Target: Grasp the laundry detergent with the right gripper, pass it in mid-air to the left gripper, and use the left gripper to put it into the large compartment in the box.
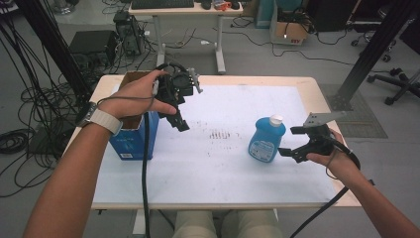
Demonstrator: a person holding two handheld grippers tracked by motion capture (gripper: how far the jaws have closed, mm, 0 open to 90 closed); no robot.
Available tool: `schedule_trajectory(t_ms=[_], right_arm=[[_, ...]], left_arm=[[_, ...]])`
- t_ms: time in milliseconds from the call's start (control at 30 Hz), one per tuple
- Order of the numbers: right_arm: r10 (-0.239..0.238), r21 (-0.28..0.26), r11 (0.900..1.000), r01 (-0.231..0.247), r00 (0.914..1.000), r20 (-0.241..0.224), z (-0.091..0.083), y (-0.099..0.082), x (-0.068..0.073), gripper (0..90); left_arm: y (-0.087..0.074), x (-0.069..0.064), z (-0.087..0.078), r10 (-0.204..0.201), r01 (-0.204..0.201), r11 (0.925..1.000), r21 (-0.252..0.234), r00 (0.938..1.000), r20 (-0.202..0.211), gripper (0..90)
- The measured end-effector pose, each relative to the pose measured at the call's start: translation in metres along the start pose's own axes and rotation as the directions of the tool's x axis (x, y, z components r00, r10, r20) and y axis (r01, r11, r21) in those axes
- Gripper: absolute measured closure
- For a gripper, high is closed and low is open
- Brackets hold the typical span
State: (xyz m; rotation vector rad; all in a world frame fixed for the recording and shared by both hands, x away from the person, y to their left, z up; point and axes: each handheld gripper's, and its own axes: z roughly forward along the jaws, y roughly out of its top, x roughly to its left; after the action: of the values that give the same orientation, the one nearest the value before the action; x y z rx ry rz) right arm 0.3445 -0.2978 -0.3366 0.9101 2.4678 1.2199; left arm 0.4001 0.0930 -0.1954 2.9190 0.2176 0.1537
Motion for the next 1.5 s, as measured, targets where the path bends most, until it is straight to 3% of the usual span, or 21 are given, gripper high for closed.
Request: schedule_trajectory(t_ms=[1500], right_arm=[[0.001, -0.017, 0.9999, -0.001, 0.9999, -0.017, -0.0009, 0.0006, 0.0019, 5.5]], left_arm=[[-0.0020, -0.0007, 0.0008, -0.008, 0.008, 1.0000, -0.001, 1.0000, 0.002, 9.6]])
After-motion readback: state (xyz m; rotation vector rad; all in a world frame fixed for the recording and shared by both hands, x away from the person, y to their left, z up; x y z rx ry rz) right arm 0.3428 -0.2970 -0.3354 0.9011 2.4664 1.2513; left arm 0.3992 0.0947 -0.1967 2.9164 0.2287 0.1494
